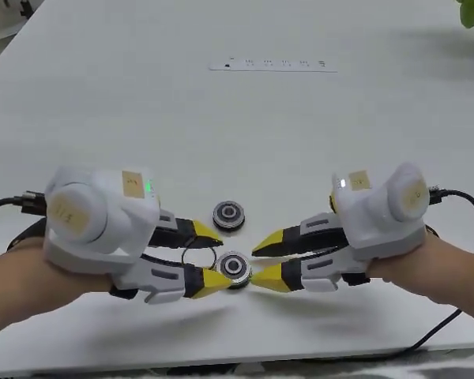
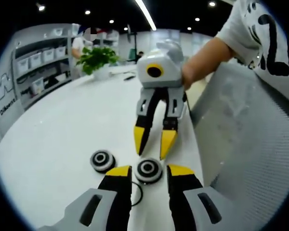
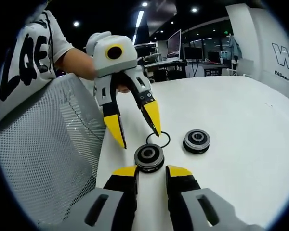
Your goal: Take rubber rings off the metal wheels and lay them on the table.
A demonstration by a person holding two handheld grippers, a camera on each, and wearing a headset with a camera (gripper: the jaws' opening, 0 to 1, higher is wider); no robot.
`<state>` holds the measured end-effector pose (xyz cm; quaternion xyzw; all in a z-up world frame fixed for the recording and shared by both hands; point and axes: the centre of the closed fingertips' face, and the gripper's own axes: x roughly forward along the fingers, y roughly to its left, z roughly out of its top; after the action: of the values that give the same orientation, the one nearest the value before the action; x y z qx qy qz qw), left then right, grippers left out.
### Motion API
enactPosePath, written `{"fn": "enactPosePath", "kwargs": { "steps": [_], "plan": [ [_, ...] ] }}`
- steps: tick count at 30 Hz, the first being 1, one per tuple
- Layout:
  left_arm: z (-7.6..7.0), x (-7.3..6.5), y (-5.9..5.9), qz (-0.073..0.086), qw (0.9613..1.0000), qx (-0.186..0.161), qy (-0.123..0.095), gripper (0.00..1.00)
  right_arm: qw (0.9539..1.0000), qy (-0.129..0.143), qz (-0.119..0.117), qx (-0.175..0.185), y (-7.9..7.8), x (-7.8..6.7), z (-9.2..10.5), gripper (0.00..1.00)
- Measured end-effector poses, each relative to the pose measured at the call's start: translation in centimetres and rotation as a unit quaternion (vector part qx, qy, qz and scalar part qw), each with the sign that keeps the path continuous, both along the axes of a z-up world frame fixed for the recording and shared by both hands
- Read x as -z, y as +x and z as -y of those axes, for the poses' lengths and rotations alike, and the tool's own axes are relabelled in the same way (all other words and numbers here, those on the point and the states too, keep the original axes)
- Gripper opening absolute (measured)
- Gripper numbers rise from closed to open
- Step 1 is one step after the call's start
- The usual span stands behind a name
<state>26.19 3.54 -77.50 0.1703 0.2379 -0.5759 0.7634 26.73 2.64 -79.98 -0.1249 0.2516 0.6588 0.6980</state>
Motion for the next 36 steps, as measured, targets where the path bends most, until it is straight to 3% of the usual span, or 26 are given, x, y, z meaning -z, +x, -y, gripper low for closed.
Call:
{"fn": "enactPosePath", "kwargs": {
  "steps": [9, 13, 14, 18, 23, 26, 29, 32, 35, 36],
  "plan": [
    [0.5, 1.2, 0.4, -0.008, 0.9999, 0.006, 0.008, 0.23, 1.0, -0.003, 0.004, -0.003, 0.1, 0.5, -0.1, 0.18],
    [0.5, 1.7, 0.4, -0.002, 0.9998, 0.009, 0.02, 0.2, 1.0, -0.001, 0.004, -0.002, 0.1, 0.6, -0.1, 0.18],
    [0.5, 2.0, 0.4, 0.006, 0.9995, 0.016, 0.027, 0.19, 1.0, -0.001, 0.003, -0.003, 0.1, 0.6, -0.2, 0.18],
    [0.6, 2.2, 0.8, -0.002, 0.9999, -0.004, 0.014, 0.15, 0.9999, -0.006, 0.007, -0.009, 0.0, 0.9, -0.3, 0.16],
    [0.6, 2.5, 0.6, 0.008, 0.9999, -0.003, 0.014, 0.14, 0.9998, -0.01, 0.01, -0.017, -0.2, 1.1, -0.4, 0.14],
    [0.5, 2.5, 0.6, 0.007, 0.9999, -0.007, 0.007, 0.13, 0.9998, -0.015, -0.015, -0.001, -0.1, 1.1, -0.1, 0.1],
    [0.5, 2.4, 0.5, 0.007, 0.9999, -0.006, 0.007, 0.13, 0.9997, -0.02, -0.011, 0.001, -0.2, 1.3, 0.0, 0.0],
    [0.5, 2.3, 0.5, 0.009, 0.9999, -0.007, 0.009, 0.13, 0.9996, -0.021, -0.018, 0.007, -0.2, 1.2, -0.1, 0.0],
    [0.4, 2.3, 0.4, 0.025, 0.9995, -0.005, 0.017, 0.12, 0.9985, -0.017, -0.042, 0.03, 0.1, 1.3, 0.0, 0.0],
    [0.4, 2.3, 0.4, 0.023, 0.9996, -0.006, 0.017, 0.12, 0.9978, -0.013, -0.052, 0.039, 0.2, 1.3, 0.0, 0.0]
  ]
}}
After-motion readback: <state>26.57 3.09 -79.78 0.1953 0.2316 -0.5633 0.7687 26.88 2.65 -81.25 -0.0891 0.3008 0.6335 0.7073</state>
